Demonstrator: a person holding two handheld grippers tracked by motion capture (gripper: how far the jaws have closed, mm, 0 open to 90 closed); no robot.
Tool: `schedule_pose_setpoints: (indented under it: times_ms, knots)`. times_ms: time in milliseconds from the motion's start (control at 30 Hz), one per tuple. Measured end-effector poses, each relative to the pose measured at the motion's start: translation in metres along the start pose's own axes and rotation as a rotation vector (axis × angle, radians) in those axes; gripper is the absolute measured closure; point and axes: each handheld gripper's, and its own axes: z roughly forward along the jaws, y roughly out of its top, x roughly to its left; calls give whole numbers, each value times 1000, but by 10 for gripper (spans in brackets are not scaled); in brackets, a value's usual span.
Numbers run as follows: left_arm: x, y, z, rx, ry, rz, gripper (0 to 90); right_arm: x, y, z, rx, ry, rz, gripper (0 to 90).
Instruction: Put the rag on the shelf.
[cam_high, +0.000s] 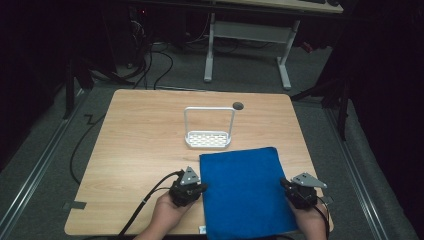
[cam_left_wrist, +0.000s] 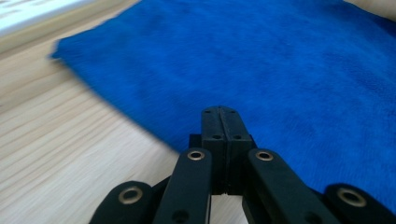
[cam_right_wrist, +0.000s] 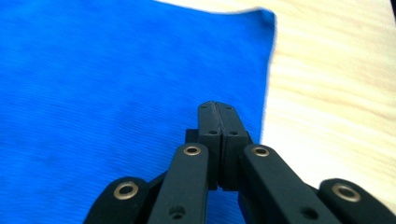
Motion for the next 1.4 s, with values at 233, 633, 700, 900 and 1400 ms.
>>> schedule_pose_setpoints:
  times_ms: [233, 633, 700, 900, 1400]
  knots:
    - [-5, -2, 16, 50, -9, 31, 900, -8, -7, 11, 81, -20, 26, 900]
    - [21, -24, -20, 72, 30, 20, 900, 29, 1, 16, 88, 79, -67, 900]
    - [32, -34, -36, 80, 47, 3, 900, 39, 4, 17, 89, 106, -79, 900]
    - [49, -54, -62, 60, 86, -46, 900, 75, 14, 23, 85, 189, -149, 900]
    - [59, -65, -79, 61, 128, -96, 900, 105, 21, 28, 71, 247, -251, 900]
